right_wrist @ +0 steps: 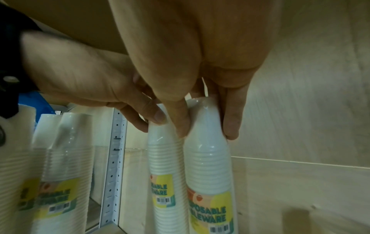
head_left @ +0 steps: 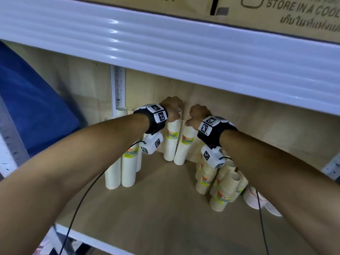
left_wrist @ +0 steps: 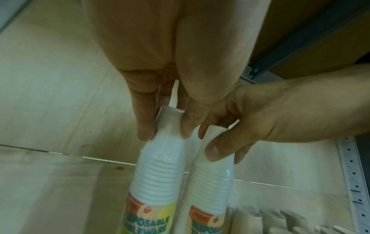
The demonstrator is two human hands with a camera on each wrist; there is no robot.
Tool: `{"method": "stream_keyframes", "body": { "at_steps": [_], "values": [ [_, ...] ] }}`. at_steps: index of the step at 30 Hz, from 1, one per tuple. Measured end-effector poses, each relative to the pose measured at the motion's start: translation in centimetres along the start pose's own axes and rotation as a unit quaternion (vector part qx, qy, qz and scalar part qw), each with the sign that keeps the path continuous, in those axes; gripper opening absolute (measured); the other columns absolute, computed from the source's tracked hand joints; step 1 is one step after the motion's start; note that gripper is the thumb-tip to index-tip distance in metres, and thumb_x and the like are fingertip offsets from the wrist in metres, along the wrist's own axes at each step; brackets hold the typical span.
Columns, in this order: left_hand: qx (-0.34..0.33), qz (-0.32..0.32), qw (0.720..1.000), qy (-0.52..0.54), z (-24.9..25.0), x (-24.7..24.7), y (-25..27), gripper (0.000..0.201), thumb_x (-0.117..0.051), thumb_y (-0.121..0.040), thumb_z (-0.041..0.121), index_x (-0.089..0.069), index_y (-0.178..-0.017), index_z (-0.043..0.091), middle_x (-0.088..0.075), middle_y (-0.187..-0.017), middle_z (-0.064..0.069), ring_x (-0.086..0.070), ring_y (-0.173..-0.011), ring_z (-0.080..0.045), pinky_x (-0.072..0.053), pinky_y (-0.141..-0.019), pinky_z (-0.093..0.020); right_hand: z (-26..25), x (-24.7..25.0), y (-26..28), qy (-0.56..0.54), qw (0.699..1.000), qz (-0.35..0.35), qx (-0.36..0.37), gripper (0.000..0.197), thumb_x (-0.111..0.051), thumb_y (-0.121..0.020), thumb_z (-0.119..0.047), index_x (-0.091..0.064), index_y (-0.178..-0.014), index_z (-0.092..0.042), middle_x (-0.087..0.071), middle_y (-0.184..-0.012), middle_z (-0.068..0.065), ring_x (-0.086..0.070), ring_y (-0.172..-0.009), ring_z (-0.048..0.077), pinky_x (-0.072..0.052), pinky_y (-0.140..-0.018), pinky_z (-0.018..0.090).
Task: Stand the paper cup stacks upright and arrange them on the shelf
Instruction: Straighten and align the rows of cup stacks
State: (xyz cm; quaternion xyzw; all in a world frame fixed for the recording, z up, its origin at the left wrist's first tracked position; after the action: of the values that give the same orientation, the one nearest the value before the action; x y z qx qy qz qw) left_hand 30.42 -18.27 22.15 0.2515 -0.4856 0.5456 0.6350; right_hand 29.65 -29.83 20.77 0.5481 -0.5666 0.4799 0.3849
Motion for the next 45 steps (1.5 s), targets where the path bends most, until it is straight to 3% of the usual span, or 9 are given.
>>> {"method": "stream_keyframes", "body": {
  "at_steps": [4, 10, 14, 18, 23, 28, 34, 41, 45],
  "values": [
    [0.01, 0.003, 1.0, 0.018, 0.1, -0.7, -0.7, 0.044, -0.065, -0.088, 0.01, -0.056, -0.132, 0.011, -0.056, -0.134, -0.006, -0.055, -0.121, -0.023, -0.046, -0.086, -0.026, 0.1, 0.3, -0.7, -0.01, 1.0, -0.002, -0.002, 0.05, -0.073, -0.081, -0.027, -0.054, -0.124, -0.011, -0.054, -0.127, 0.01, -0.057, -0.113, 0.028, -0.048, -0.082, 0.03],
    [0.007, 0.001, 1.0, 0.03, 0.7, -0.9, -1.3, 0.02, -0.059, -0.091, 0.008, -0.067, -0.11, 0.008, -0.062, -0.125, -0.005, -0.058, -0.116, -0.024, -0.05, -0.096, -0.035, -0.8, 1.0, -0.7, -0.033, 0.998, 0.026, 0.037, 0.037, -0.056, -0.096, -0.017, -0.053, -0.132, -0.009, -0.054, -0.138, 0.012, -0.052, -0.125, 0.029, -0.046, -0.099, 0.034],
    [0.015, 0.005, 0.999, 0.035, 0.9, -0.7, -1.3, 0.024, -0.058, -0.093, 0.009, -0.064, -0.116, 0.007, -0.06, -0.128, -0.007, -0.057, -0.118, -0.025, -0.05, -0.095, -0.033, -0.7, 0.9, -0.6, -0.064, 0.997, 0.037, 0.031, 0.025, -0.061, -0.092, -0.018, -0.061, -0.114, -0.006, -0.06, -0.129, 0.01, -0.056, -0.119, 0.028, -0.046, -0.094, 0.031],
    [0.027, 0.003, 0.999, 0.047, 1.0, -0.3, -1.1, 0.023, -0.061, -0.09, 0.007, -0.065, -0.113, 0.007, -0.062, -0.124, -0.008, -0.059, -0.115, -0.025, -0.051, -0.092, -0.034, -0.6, 1.4, -0.6, -0.07, 0.996, 0.043, 0.033, 0.037, -0.065, -0.091, -0.021, -0.057, -0.125, -0.009, -0.057, -0.133, 0.009, -0.053, -0.122, 0.027, -0.042, -0.089, 0.026],
    [0.039, 0.012, 0.999, 0.023, 1.2, 2.0, -0.5, 0.042, -0.06, -0.094, 0.014, -0.052, -0.135, 0.01, -0.053, -0.137, -0.007, -0.053, -0.122, -0.025, -0.039, -0.081, -0.023, -1.4, 2.8, -0.3, -0.055, 0.995, 0.066, 0.049, 0.054, -0.061, -0.093, -0.028, -0.043, -0.141, -0.01, -0.045, -0.143, 0.012, -0.044, -0.131, 0.029, -0.038, -0.102, 0.031],
    [0.047, 0.041, 0.997, -0.04, 0.8, 6.0, 0.9, 0.047, -0.059, -0.096, 0.023, -0.046, -0.14, 0.018, -0.042, -0.147, -0.004, -0.044, -0.131, -0.023, -0.031, -0.083, -0.023, -3.6, 4.2, 0.1, -0.042, 0.993, 0.087, 0.064, 0.056, -0.061, -0.093, -0.033, -0.042, -0.14, -0.011, -0.046, -0.139, 0.013, -0.049, -0.124, 0.031, -0.042, -0.095, 0.032],
    [0.074, 0.033, 0.99, -0.113, -1.8, 10.2, 3.9, 0.045, -0.06, -0.095, 0.029, -0.048, -0.137, 0.018, -0.046, -0.144, -0.007, -0.045, -0.13, -0.028, -0.037, -0.098, -0.033, -8.9, 4.0, 1.3, -0.075, 0.985, 0.073, 0.135, 0.05, -0.063, -0.091, -0.029, -0.05, -0.136, -0.01, -0.049, -0.14, 0.008, -0.048, -0.127, 0.024, -0.039, -0.1, 0.026],
    [0.132, -0.001, 0.987, -0.089, -6.2, 13.2, 9.2, 0.042, -0.073, -0.087, 0.024, -0.062, -0.127, 0.013, -0.062, -0.115, -0.007, -0.058, -0.094, -0.023, -0.044, -0.074, -0.028, -15.4, 1.5, 3.3, -0.102, 0.972, 0.026, 0.208, 0.034, -0.068, -0.085, -0.035, -0.063, -0.112, -0.015, -0.062, -0.118, 0.006, -0.059, -0.109, 0.022, -0.048, -0.091, 0.029],
    [0.174, -0.025, 0.982, -0.072, -9.1, 13.4, 12.2, 0.034, -0.074, -0.085, 0.023, -0.067, -0.116, 0.012, -0.068, -0.109, -0.015, -0.067, -0.089, -0.031, -0.058, -0.081, -0.039, -18.0, 0.5, 4.9, -0.117, 0.966, 0.01, 0.231, 0.022, -0.067, -0.084, -0.032, -0.067, -0.101, -0.018, -0.066, -0.109, 0.005, -0.062, -0.101, 0.023, -0.05, -0.086, 0.028]
  ]
}}
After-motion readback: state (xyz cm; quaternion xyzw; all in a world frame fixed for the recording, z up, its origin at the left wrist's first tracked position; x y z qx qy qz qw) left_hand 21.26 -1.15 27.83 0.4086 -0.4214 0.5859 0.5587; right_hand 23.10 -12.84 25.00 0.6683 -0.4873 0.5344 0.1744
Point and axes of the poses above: each hand's wrist, its own y-axis away from the middle knuckle, its own x-axis out of the back of the hand, z = x × y, the point moved 8 cm from there along -y, towards the middle knuckle
